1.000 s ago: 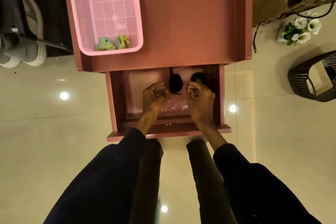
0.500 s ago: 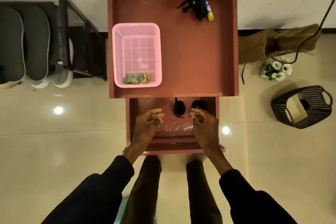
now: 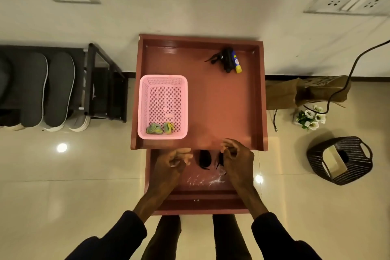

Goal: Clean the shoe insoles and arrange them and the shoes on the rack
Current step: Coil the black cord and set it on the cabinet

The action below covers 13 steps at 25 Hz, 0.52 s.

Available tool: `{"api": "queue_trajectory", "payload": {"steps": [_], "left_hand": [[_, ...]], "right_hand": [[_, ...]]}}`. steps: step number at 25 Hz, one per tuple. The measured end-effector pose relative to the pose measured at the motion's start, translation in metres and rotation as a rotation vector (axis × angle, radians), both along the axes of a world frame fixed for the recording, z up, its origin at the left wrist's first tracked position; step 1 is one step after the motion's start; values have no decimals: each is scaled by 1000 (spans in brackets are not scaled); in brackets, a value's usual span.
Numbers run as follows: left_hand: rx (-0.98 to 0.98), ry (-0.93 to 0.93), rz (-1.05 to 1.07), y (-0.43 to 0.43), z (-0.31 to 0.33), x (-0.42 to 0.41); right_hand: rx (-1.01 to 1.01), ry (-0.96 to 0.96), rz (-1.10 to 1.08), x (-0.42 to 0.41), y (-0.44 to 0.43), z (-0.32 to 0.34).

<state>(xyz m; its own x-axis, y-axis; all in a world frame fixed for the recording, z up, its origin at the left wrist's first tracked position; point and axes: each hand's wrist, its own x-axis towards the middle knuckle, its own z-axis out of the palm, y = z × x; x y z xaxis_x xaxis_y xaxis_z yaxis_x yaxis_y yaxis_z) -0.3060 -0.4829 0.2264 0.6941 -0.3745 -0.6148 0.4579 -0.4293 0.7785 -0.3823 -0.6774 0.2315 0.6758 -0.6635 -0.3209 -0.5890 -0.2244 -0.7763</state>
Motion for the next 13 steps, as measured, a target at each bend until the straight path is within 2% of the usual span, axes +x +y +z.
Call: {"api": "queue_trajectory", "payload": {"steps": [6, 10, 13], "left_hand": [[-92, 16, 178, -67, 14, 48], [79, -341, 207, -149, 7, 115], [164, -512, 174, -208, -21, 180]], "right_hand": [[-96, -17, 64, 49, -63, -13], [-241, -32, 130, 116, -137, -21], [-370, 9, 233, 178, -181, -43]]}}
